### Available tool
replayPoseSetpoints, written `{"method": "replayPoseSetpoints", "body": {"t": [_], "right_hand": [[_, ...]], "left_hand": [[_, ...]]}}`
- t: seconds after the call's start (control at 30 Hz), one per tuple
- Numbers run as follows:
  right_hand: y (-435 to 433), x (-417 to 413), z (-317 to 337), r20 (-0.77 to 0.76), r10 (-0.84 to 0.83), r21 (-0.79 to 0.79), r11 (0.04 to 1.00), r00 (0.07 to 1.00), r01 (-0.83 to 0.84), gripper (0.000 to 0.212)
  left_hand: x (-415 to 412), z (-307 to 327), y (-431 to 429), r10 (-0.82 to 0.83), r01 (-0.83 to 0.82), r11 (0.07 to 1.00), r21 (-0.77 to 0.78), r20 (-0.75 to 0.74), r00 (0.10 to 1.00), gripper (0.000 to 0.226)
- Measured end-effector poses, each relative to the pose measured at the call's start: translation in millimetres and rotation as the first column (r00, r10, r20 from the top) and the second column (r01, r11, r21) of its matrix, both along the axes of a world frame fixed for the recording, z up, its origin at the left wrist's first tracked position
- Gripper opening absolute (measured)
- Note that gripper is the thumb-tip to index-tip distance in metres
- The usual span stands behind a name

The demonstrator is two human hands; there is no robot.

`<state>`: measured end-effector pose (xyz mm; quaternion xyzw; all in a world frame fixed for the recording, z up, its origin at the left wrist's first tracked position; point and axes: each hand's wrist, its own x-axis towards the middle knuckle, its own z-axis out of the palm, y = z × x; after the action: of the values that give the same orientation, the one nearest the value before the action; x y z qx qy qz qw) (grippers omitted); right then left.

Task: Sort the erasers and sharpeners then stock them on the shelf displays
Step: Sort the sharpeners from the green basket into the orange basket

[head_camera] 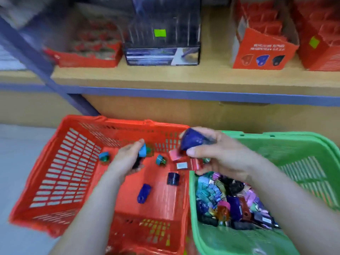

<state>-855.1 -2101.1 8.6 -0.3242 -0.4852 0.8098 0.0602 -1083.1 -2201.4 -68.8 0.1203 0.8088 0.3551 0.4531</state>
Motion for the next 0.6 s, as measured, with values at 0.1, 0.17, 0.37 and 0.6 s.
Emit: {"method": "replayPoseSetpoints", "body": {"t": [0.1,0.17,0.37,0.6], "right_hand": [[-49.6,-65.0,-33.8,0.213,0.122,0.269,0.947,0.969,-0.178,0.03],[-69.8,-91.2,-71.6,0.374,0.129,0.454,0.838,0.918,-0.303,0.026],[-77.4,-107.2,-111.7,0.572,-0.065,0.546,0.774,0.818,-0.32,0.07],[-27.0,-45.4,-29.9,0.24,-0.207,0.503,0.862,0.948,0.061,0.028]], "left_hand": [[-12.1,-57.9,-46.9,-0.016,0.015,0.971,-0.237,-0.001,1.0,0.031],[-13.3,-81.7,-67.8,-0.025,0.014,0.951,-0.309,-0.032,0.999,0.028],[-22.3,-102.7,-74.6,0.039,-0.086,0.956,-0.28,-0.17,0.985,0.024],[6.5,-28.5,-5.0,0.037,0.066,0.966,0.248,-0.39,0.92,0.025]]}}
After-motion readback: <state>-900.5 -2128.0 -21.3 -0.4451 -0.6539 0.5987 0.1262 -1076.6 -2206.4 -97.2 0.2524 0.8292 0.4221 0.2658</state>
